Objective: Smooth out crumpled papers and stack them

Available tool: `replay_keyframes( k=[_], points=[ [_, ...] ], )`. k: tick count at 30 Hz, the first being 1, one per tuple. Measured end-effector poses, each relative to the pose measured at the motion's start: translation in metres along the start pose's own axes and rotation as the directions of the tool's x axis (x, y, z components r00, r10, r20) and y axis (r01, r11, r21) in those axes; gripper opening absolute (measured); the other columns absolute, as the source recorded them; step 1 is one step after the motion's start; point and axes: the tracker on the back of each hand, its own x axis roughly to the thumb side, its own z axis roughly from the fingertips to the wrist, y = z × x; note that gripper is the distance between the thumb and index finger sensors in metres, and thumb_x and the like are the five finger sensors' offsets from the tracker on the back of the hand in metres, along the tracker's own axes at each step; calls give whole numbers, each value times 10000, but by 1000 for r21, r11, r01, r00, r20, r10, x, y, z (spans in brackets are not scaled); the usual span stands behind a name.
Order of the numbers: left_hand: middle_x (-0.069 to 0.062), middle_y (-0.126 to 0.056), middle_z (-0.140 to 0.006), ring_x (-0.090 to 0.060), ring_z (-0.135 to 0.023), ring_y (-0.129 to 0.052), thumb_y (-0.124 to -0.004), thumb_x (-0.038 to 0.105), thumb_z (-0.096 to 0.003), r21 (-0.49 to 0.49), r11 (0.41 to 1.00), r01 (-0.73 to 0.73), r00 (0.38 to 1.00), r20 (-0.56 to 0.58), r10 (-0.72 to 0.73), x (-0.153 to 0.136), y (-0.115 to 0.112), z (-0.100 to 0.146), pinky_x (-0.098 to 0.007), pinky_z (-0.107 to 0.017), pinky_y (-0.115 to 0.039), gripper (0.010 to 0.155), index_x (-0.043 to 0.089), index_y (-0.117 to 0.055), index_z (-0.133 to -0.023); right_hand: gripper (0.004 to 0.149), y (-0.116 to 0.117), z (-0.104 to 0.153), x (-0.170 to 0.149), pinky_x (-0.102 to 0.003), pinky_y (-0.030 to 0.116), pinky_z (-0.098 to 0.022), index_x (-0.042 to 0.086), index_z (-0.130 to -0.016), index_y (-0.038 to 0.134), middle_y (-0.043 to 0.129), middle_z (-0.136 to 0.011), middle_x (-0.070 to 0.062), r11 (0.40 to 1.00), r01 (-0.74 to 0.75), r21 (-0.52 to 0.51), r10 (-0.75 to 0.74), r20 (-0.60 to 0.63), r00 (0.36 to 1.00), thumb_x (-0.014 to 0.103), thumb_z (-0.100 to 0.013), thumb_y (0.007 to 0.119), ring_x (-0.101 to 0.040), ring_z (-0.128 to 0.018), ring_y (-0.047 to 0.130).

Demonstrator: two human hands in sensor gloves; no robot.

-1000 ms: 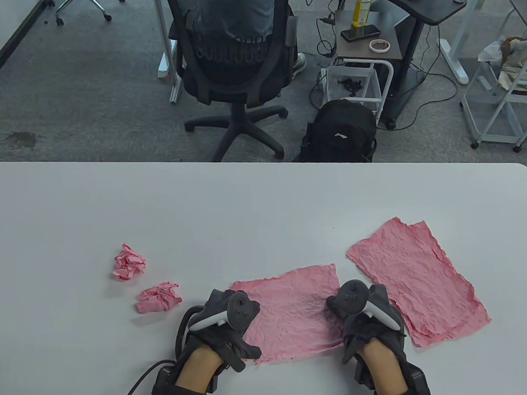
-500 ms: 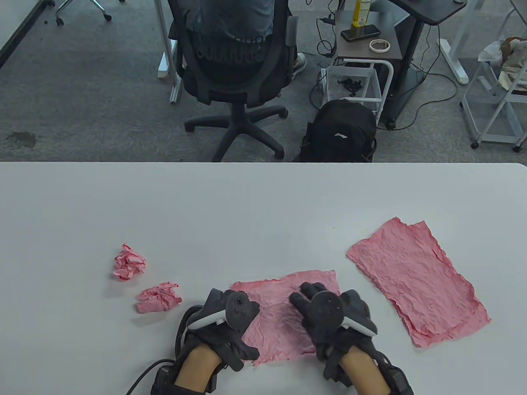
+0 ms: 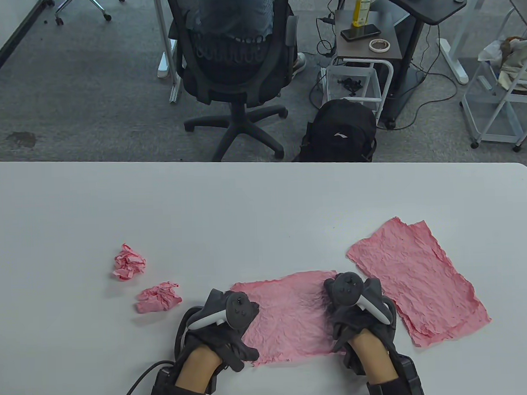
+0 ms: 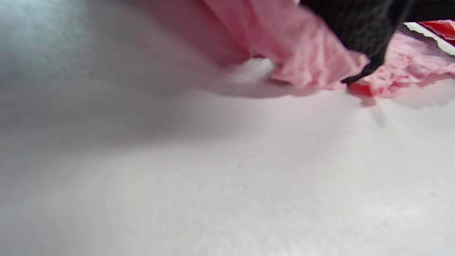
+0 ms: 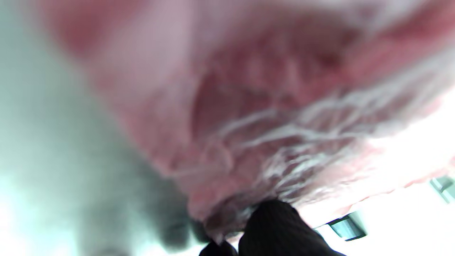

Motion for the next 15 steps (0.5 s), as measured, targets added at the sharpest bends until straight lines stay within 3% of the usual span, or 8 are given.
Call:
replay_keyframes(
  k=[3, 6, 8, 10, 13, 15],
  points=[
    [-51, -2, -1129, -354, -1112, -4, -836, 631, -414, 2, 1000, 5, 1000, -1, -5, 0, 0, 0, -674, -757, -139, 1027, 301, -173, -1126, 626, 10, 19, 45, -665, 235, -675, 246, -1056, 355, 192, -1146, -105, 998, -66, 25, 61, 168, 984, 293, -507, 653, -415, -1022, 118],
    [-47, 4, -1127, -350, -1110, 4, -836, 630, -415, 4, 1000, -6, 1000, 6, 6, -1, -1, 0, -670, -754, -127, 1027, 301, -172, -1126, 631, 36, 25, 86, -648, 328, -680, 269, -1052, 366, 183, -1141, -95, 966, -193, 174, 123, 347, 930, 297, -497, 666, -425, -1025, 180],
    [-50, 5, -1128, -346, -1112, 4, -835, 631, -416, 5, 1000, -6, 1000, 7, 6, -2, -1, 1, -666, -756, -126, 1026, 304, -172, -1127, 671, 34, 23, 84, -618, 260, -694, 307, -1037, 219, 43, -1112, -64, 932, -222, 287, 144, 269, 952, 312, -509, 633, -398, -1006, 57],
    [-42, 3, -1130, -341, -1113, 24, -837, 629, -413, 14, 1000, -18, 1000, 10, 18, -2, -2, 1, -662, -756, -121, 1025, 307, -177, -1128, 692, 28, 19, 68, -592, 316, -683, 307, -1035, 333, 138, -1121, -58, 964, -105, 245, 44, 241, 969, 257, -470, 728, -373, -1014, 127],
    [-42, 3, -1130, -342, -1113, 6, -841, 625, -412, 12, 1000, -19, 1000, 11, 18, -2, -2, 0, -666, -753, -119, 1027, 306, -178, -1128, 729, 16, 16, 30, -558, 278, -684, 315, -1029, 327, 106, -1114, -27, 956, 31, 293, -57, 81, 995, 210, -453, 761, -343, -1010, 82],
    [-45, -2, -1133, -345, -1115, 0, -839, 627, -411, 20, 1000, -15, 1000, 14, 15, -2, -2, 1, -670, -754, -123, 1026, 305, -182, -1130, 747, 9, 15, 7, -571, 288, -676, 321, -1023, 344, 122, -1112, -23, 963, 80, 257, -78, -16, 997, 186, -431, 779, -339, -1010, 95]
  ],
)
